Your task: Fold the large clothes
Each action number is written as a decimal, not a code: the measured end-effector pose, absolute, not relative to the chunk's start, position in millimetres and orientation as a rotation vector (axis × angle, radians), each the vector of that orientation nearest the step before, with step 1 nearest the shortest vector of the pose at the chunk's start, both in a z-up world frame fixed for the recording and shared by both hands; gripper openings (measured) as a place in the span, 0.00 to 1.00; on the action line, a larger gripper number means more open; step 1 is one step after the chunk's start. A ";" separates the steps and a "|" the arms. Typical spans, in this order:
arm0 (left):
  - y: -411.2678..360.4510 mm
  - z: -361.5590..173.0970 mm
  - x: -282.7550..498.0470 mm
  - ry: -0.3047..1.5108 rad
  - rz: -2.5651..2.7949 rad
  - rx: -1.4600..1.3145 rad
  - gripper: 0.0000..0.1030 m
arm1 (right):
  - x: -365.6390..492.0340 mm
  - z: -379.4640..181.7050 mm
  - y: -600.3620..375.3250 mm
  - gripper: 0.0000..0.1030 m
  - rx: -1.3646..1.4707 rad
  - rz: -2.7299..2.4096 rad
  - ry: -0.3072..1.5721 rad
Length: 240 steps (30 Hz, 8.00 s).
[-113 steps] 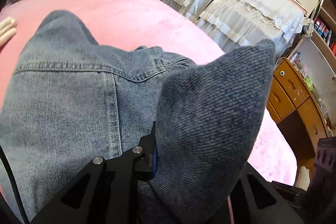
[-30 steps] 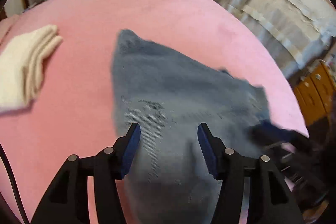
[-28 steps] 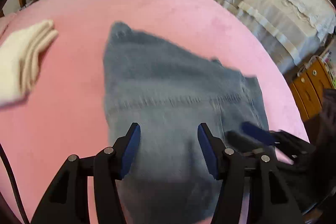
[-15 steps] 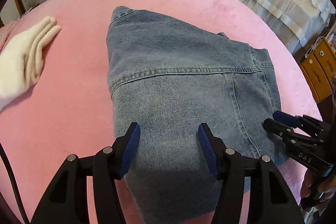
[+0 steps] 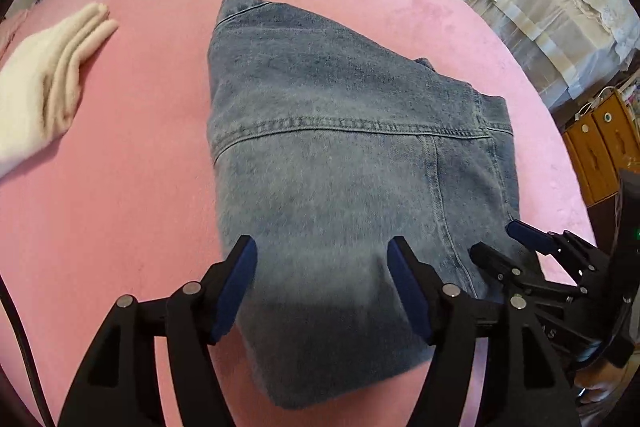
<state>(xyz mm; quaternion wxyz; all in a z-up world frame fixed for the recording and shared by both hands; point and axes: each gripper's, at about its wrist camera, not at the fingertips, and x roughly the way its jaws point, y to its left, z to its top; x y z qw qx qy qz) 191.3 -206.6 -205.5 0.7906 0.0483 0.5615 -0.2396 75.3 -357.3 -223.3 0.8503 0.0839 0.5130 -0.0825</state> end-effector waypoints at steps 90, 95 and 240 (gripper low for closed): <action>-175.3 -218.7 237.9 1.339 -0.718 -0.251 0.50 | 127.7 -186.7 -361.5 0.19 0.516 0.241 1.011; -137.7 -187.5 232.9 1.330 -0.689 -0.219 0.50 | 118.4 -168.1 -322.7 0.19 0.555 0.269 1.005; -56.8 -20.1 23.6 1.144 -0.080 0.008 0.71 | -47.8 -13.1 -132.6 0.37 0.065 0.033 0.958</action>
